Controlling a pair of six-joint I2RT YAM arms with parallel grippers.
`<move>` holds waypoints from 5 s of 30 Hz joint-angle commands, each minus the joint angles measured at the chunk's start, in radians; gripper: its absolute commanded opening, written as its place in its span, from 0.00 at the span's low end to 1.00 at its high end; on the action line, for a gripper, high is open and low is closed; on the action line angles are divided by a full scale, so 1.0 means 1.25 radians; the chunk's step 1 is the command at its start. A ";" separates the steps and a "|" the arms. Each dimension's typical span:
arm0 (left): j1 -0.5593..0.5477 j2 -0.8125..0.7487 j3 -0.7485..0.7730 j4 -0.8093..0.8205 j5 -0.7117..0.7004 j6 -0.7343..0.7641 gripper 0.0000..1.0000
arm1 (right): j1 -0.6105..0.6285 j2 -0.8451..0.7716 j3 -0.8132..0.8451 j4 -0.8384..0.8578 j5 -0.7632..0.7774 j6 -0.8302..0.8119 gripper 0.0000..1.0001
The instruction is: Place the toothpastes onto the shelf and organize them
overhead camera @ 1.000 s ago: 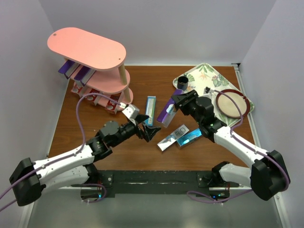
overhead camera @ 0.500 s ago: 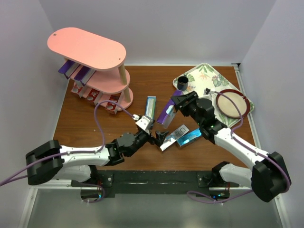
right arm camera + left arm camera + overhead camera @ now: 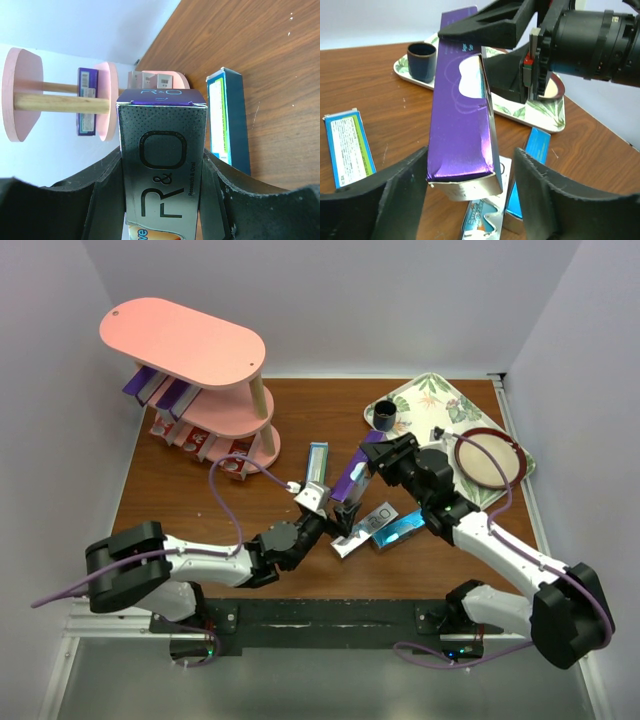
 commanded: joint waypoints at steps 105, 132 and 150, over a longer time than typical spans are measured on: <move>0.986 -0.364 0.116 -0.480 0.712 0.307 0.13 | -0.086 -0.207 -0.018 -0.189 0.021 -0.275 0.99; 1.046 -0.250 0.095 -0.370 0.829 0.203 0.47 | -0.093 -0.192 -0.026 -0.173 -0.033 -0.291 0.99; 1.045 -0.235 0.068 -0.315 0.824 0.133 0.57 | -0.093 -0.197 -0.016 -0.190 -0.049 -0.287 0.98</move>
